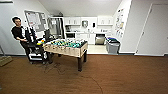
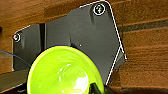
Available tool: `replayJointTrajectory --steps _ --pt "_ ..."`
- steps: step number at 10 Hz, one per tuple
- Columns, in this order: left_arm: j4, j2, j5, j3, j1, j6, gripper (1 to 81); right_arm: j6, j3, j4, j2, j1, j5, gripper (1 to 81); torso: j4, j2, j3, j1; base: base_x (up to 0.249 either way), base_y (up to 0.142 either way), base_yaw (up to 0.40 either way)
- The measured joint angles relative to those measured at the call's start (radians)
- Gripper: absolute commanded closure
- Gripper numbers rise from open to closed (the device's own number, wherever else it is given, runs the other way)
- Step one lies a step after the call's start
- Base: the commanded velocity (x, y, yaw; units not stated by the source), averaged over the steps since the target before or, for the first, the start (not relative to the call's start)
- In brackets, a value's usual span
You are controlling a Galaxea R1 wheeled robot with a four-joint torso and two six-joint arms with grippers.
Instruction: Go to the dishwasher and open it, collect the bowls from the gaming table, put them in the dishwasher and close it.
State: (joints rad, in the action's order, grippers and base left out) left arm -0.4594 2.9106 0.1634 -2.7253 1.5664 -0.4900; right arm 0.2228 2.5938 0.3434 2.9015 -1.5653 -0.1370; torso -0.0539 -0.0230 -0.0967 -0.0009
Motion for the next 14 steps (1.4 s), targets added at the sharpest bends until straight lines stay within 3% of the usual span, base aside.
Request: replayJointTrajectory --steps 3,7,14 --pt "0.0 0.0 0.001 0.0 -0.003 0.0 81.1 0.0 0.0 0.0 0.0 -0.003 0.001 81.1 0.0 0.0 0.0 0.0 0.0 0.0 -0.235" --pt "0.0 -0.002 0.001 0.001 0.003 -0.001 81.1 0.001 0.0 0.0 0.0 0.004 0.0 81.1 0.0 0.0 0.0 0.0 0.09 0.0 0.0" --pt "0.001 -0.006 0.001 0.001 0.002 -0.003 81.1 0.005 0.0 0.0 0.0 0.003 0.0 81.1 0.0 0.0 0.0 0.0 0.0 0.0 0.0"
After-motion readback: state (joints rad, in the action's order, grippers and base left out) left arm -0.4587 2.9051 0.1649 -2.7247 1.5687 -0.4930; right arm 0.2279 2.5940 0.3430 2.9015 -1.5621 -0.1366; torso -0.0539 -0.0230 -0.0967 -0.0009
